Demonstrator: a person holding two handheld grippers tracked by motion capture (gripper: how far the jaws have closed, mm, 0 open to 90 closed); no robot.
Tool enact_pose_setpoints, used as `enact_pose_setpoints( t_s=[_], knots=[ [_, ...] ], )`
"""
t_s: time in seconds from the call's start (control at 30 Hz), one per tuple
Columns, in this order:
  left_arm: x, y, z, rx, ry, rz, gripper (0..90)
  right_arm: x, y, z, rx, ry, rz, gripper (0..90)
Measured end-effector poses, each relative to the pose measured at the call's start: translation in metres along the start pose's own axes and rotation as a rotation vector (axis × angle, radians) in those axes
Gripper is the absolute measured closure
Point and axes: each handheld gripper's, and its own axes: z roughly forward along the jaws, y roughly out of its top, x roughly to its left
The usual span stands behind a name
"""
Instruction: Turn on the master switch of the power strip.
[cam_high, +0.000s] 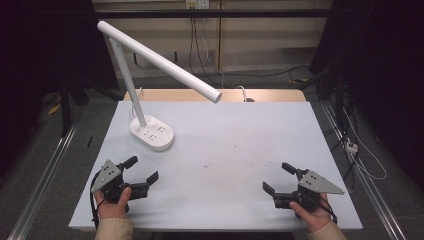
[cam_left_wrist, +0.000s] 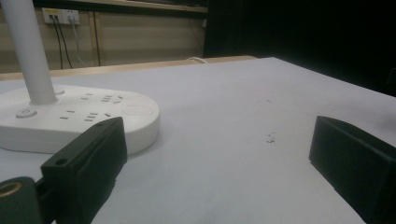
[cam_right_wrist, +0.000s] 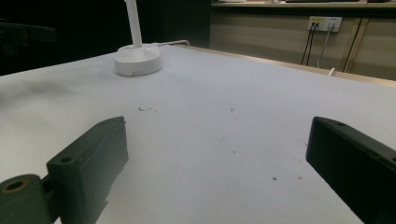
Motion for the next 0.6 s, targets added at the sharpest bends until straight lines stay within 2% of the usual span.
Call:
enact_pose_setpoints(
  t_s=[0.37,0.6],
  knots=[
    [0.004,0.005,0.006,0.002,0.016,-0.011,3.7,0.0,0.0,-0.001,-0.004,0.003,0.001,5.2],
    [0.009,0.009,0.012,0.006,0.032,-0.002,3.3,0.0,0.001,-0.001,-0.004,0.005,-0.001,5.2]
  ],
)
